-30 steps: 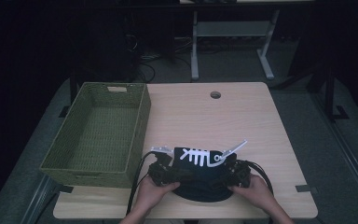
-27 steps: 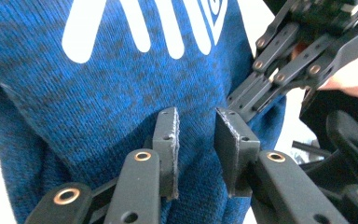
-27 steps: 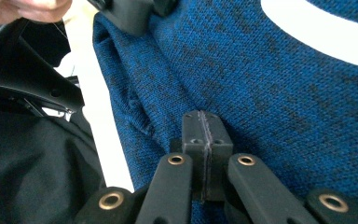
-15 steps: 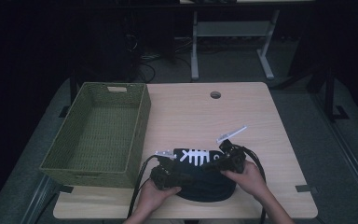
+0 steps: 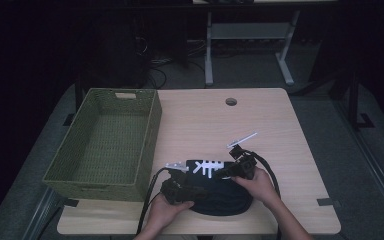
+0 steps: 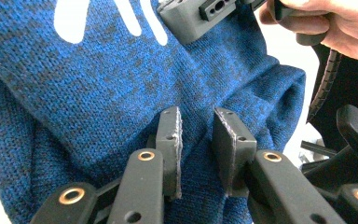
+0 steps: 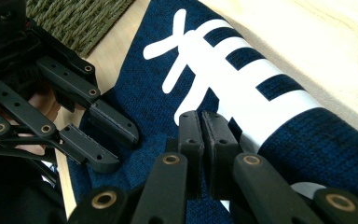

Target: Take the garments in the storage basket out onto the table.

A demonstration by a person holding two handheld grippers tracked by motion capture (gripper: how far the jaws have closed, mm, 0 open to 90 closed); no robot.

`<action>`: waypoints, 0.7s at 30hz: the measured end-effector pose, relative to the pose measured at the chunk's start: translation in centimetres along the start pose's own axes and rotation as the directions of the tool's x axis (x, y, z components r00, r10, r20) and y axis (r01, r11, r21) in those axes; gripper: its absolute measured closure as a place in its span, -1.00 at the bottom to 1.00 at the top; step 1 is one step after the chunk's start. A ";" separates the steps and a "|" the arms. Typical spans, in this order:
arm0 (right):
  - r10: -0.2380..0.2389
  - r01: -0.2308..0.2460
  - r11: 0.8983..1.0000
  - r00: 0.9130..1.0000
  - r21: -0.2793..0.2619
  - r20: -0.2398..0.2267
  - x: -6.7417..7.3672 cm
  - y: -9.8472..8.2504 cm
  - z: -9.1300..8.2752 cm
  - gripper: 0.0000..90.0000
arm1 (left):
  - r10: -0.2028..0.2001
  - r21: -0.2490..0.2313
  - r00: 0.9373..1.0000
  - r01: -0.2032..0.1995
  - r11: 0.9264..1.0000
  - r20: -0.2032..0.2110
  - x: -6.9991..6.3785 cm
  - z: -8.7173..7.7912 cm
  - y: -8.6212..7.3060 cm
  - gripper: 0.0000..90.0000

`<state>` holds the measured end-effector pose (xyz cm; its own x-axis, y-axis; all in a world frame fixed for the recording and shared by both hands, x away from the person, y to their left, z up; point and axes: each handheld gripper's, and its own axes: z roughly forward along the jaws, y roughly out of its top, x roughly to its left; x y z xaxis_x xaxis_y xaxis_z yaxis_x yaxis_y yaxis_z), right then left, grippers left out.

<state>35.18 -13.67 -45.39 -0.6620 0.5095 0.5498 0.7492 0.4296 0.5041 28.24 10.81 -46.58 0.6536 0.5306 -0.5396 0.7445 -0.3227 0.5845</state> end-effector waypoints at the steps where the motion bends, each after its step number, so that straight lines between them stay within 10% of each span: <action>1: -0.004 0.004 1.000 1.000 -0.003 0.001 0.0 0.0 0.0 0.90 | 0.000 0.000 1.000 0.000 1.000 0.000 0.0 0.0 0.0 0.61; 12: 0.023 -0.025 0.996 0.999 -0.087 -0.022 -0.1 1.3 -1.7 0.84 | -0.009 -0.012 1.000 0.009 1.000 0.004 0.0 0.0 -0.1 0.61; 21: 0.060 -0.060 0.998 0.998 -0.035 0.027 -1.4 1.5 -0.1 0.95 | -0.016 -0.023 1.000 0.016 1.000 0.006 0.0 0.0 -0.3 0.61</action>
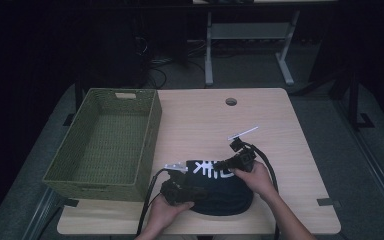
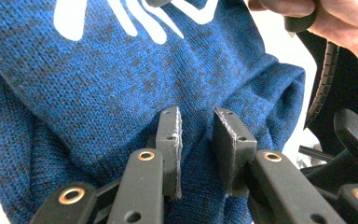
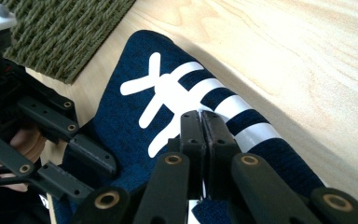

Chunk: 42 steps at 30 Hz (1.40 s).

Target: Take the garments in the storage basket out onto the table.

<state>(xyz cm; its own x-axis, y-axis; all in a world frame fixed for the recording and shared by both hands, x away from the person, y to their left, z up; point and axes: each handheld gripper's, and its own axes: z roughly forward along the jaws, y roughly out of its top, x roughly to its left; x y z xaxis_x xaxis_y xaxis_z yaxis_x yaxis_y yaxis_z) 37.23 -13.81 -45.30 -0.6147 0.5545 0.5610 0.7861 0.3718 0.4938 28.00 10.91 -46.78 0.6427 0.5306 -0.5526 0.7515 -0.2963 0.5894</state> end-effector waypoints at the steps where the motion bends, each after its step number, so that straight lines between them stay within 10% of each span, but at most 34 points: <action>1: 0.004 -0.004 1.000 1.000 0.001 -0.004 0.0 0.0 0.0 0.96 | -0.001 -0.003 1.000 0.001 1.000 0.000 0.0 0.0 0.0 0.61; 15: -0.019 0.018 0.998 1.000 -0.057 -0.013 0.8 -0.6 -2.7 0.80 | -0.018 -0.015 1.000 0.018 1.000 0.013 -0.8 0.2 -0.8 0.59; 42: 0.121 -0.119 0.990 0.992 -0.076 0.020 -3.8 -4.1 -4.6 0.91 | 0.008 -0.008 0.999 -0.007 1.000 0.034 -1.4 0.3 -1.6 0.60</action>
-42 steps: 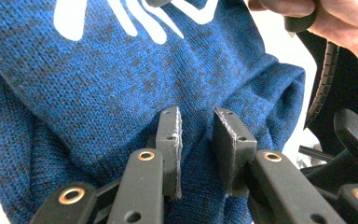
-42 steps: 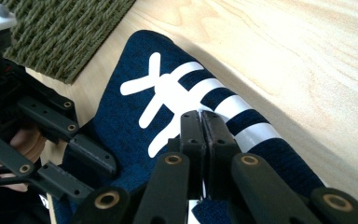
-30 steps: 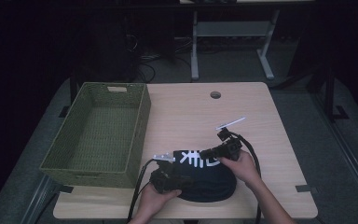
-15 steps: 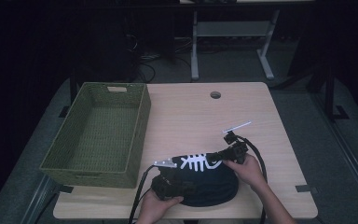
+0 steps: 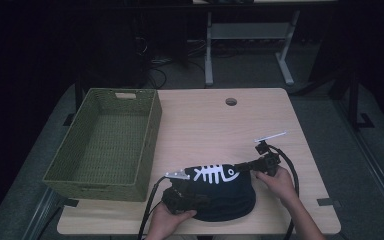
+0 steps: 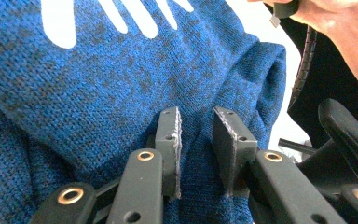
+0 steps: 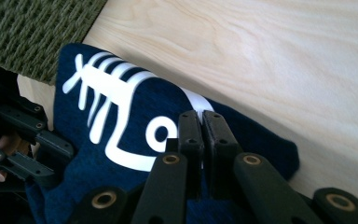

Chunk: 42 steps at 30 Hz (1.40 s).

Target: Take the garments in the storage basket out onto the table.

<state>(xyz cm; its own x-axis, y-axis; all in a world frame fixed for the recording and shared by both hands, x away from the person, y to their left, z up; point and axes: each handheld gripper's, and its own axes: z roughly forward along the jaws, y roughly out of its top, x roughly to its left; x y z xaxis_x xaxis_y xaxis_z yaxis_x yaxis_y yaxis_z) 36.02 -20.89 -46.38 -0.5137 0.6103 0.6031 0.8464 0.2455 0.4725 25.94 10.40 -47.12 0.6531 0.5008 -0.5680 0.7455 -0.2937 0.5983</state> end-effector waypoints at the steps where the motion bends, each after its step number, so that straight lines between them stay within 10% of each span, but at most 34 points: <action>1: 0.005 -0.005 1.000 1.000 -0.002 -0.008 -0.2 -0.1 0.0 0.91 | 0.000 0.000 1.000 0.000 1.000 0.000 0.0 0.0 0.0 0.60; 8: -0.038 0.036 0.999 0.998 -0.041 -0.056 1.6 0.6 -0.8 0.85 | 0.006 0.000 1.000 -0.006 1.000 -0.005 -0.1 0.0 0.0 0.60; 17: -0.139 0.143 0.989 0.986 0.037 -0.096 5.9 3.2 3.0 0.83 | 0.006 0.001 1.000 -0.006 1.000 -0.001 0.0 0.0 0.0 0.60; 30: -0.133 0.135 0.980 0.991 0.143 -0.019 5.6 3.9 6.2 0.94 | 0.020 -0.002 1.000 -0.020 1.000 -0.004 0.0 -0.1 -0.1 0.60; 42: -0.228 0.237 0.956 0.971 0.172 -0.069 9.4 5.4 7.8 0.84 | 0.026 0.002 1.000 -0.026 1.000 -0.007 0.0 -0.1 -0.1 0.60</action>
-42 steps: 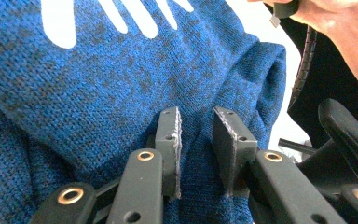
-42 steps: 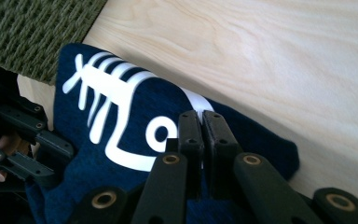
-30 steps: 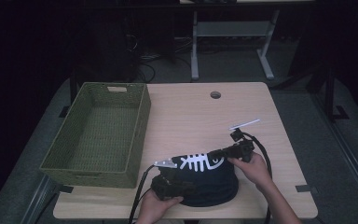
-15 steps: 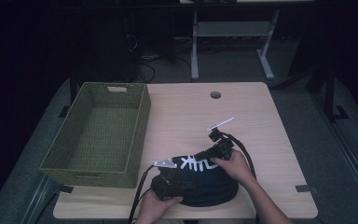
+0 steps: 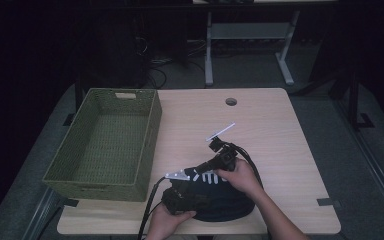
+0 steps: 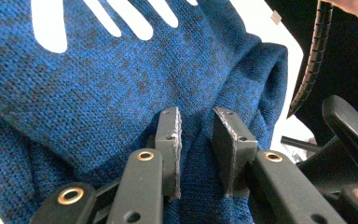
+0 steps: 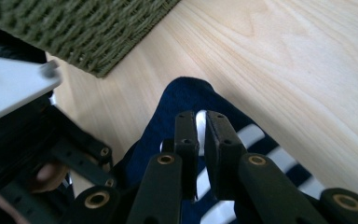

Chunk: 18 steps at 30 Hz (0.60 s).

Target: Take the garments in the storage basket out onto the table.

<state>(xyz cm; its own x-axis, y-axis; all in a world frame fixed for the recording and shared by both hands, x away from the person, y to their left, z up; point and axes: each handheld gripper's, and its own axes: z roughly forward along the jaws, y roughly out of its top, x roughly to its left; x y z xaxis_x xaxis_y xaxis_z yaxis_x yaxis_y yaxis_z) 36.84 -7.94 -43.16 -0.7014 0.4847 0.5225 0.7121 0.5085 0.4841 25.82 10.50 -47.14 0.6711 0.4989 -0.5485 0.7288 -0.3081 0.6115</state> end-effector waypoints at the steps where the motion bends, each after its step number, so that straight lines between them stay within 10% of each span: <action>1: 0.000 0.000 1.000 1.000 0.009 0.006 0.0 0.1 0.4 0.84 | 0.001 0.002 1.000 -0.001 1.000 -0.001 0.0 0.0 0.0 0.60; 9: -0.009 0.003 0.997 0.996 0.073 0.083 -0.6 0.2 2.0 0.96 | -0.011 -0.005 1.000 0.011 1.000 0.002 0.0 -0.1 0.0 0.59; 18: -0.025 0.024 1.000 0.999 0.013 0.032 0.8 0.9 1.1 0.87 | -0.052 -0.039 0.998 0.053 0.998 0.031 0.2 -1.5 0.2 0.49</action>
<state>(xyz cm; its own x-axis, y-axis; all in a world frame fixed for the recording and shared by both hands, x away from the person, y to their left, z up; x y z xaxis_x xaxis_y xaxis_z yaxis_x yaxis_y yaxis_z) 36.89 -6.27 -43.03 -0.7195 0.4946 0.4875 0.6943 0.5292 0.4877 25.85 11.71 -46.30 0.6360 0.4886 -0.5973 0.7577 -0.2488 0.6033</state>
